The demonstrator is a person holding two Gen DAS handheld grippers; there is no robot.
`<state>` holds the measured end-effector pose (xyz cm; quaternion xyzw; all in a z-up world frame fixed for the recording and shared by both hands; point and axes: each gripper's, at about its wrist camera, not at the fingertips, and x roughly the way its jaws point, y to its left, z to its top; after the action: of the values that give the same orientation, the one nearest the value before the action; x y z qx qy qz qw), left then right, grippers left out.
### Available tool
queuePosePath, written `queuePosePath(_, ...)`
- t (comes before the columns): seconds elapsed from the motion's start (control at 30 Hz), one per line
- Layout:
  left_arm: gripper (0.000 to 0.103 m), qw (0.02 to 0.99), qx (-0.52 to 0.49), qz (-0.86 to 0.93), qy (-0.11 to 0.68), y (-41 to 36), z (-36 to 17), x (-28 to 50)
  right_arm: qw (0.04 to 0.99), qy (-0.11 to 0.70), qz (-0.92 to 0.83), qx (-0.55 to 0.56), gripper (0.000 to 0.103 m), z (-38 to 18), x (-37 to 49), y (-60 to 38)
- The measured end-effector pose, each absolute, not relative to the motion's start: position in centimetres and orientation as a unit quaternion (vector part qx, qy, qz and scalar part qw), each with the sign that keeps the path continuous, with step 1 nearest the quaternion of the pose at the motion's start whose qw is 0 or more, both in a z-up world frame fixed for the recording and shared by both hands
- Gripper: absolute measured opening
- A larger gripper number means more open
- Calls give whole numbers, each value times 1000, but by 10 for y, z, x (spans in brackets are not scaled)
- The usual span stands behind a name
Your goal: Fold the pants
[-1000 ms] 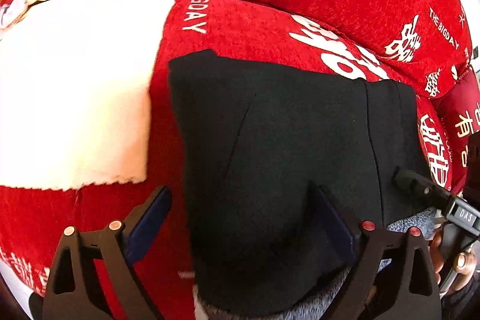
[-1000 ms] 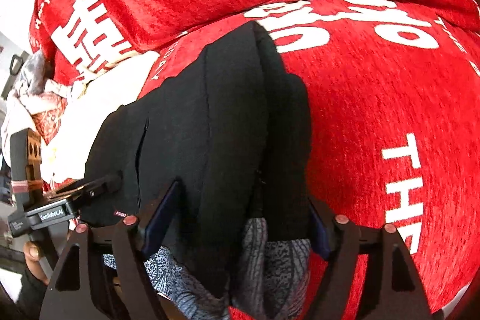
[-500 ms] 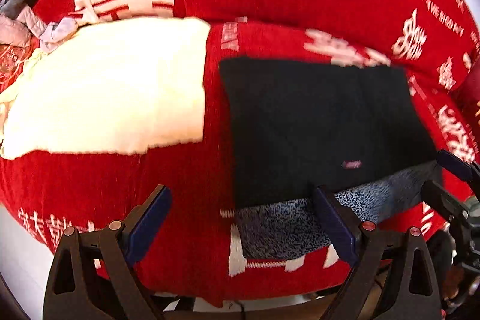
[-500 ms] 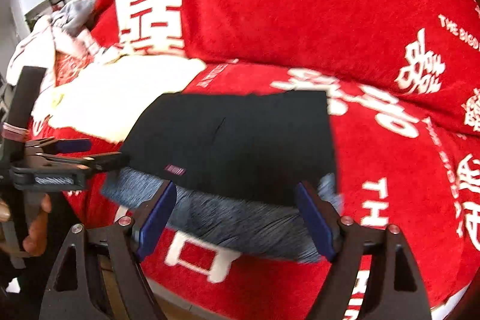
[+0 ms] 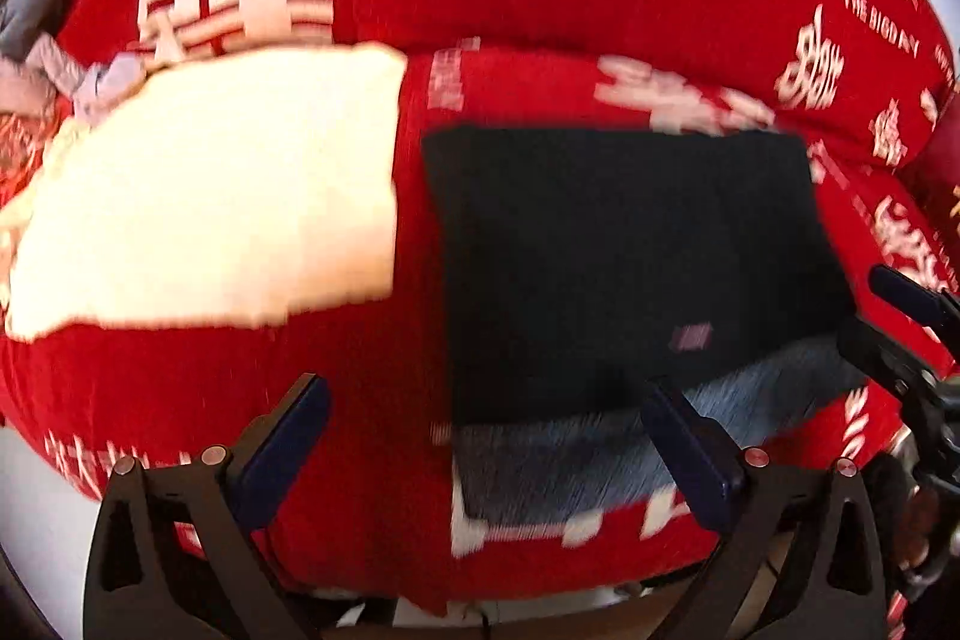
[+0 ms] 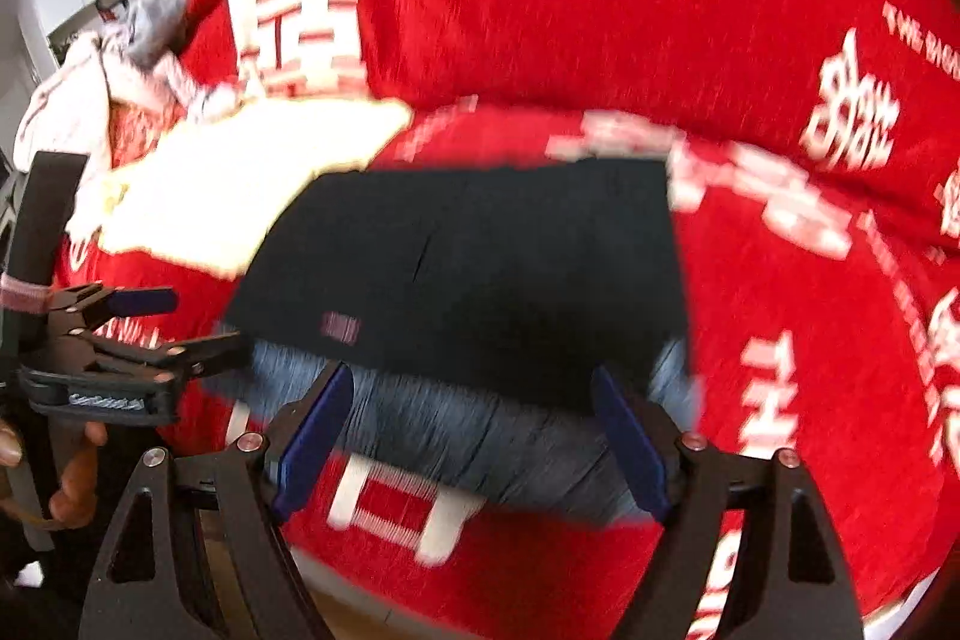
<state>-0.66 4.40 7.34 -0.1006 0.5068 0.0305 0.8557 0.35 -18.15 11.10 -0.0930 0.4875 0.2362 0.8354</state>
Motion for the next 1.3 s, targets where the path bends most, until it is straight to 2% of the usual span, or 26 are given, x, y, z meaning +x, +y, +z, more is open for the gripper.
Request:
queuePosePath(0.17, 103, 853, -114, 53, 506, 52, 83, 50, 836, 489, 234, -88, 86, 110, 69, -168)
queuePosePath(0.3, 103, 820, -133, 87, 550, 61, 57, 100, 818, 519, 229, -100, 86, 84, 106, -154)
queuePosePath(0.5, 103, 802, -132, 87, 575, 62, 28, 115, 788, 569, 215, -91, 87, 42, 128, -156)
queuePosePath(0.73, 103, 806, -125, 81, 573, 58, 22, 117, 784, 567, 219, -123, 96, 29, 123, -149)
queuePosePath(0.93, 103, 811, -114, 82, 567, 56, 40, 106, 809, 538, 203, -122, 97, 58, 107, -159)
queuePosePath(1.1, 103, 827, -116, 70, 545, 52, 59, 73, 834, 494, 220, -110, 97, 97, 54, -179)
queuePosePath(1.3, 103, 830, -115, 74, 541, 46, 60, 38, 831, 493, 237, -104, 97, 103, 4, -189)
